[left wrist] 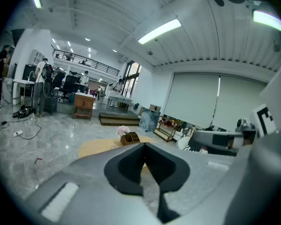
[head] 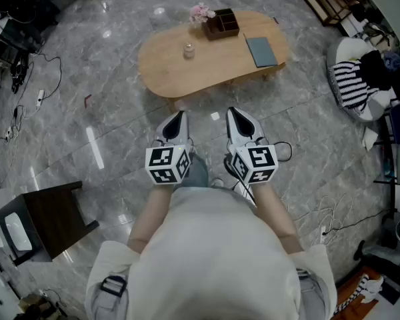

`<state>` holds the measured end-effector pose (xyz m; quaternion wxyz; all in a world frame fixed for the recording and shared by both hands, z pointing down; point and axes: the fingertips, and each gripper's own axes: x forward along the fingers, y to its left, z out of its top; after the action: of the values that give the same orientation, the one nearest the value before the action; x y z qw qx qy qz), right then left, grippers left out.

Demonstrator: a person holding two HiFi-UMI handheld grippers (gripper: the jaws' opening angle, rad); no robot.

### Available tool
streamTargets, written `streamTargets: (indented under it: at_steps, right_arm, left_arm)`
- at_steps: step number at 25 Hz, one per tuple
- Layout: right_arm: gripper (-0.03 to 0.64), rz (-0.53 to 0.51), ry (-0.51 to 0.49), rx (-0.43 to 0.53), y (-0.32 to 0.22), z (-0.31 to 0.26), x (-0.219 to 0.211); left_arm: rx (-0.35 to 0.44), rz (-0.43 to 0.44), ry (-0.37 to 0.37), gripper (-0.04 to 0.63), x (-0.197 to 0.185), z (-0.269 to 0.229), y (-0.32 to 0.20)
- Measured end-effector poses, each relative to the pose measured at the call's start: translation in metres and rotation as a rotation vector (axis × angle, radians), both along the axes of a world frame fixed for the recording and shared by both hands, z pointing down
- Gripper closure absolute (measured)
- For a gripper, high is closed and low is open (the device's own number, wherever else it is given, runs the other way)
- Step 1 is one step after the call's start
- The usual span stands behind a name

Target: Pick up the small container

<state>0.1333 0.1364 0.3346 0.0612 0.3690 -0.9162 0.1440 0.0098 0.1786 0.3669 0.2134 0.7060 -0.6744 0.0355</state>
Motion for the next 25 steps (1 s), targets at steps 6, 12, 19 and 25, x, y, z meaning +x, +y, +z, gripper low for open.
streamTargets:
  at_steps: [6, 12, 19, 25]
  right_arm:
    - [0.617, -0.027, 0.042, -0.016, 0.05, 0.01, 0.02]
    - [0.617, -0.04, 0.041, -0.011, 0.063, 0.007, 0.021]
    - [0.615, -0.047, 0.041, -0.011, 0.046, 0.008, 0.01]
    - [0.615, -0.052, 0.041, -0.013, 0.014, 0.008, -0.016]
  left_arm:
    - [-0.001, -0.023, 0.013, 0.594, 0.018, -0.002, 0.053]
    - [0.001, -0.031, 0.008, 0.594, 0.014, -0.004, 0.067]
    - [-0.001, -0.034, 0.026, 0.594, 0.003, -0.002, 0.049]
    - [-0.022, -0.011, 0.028, 0.594, -0.018, 0.005, 0.014]
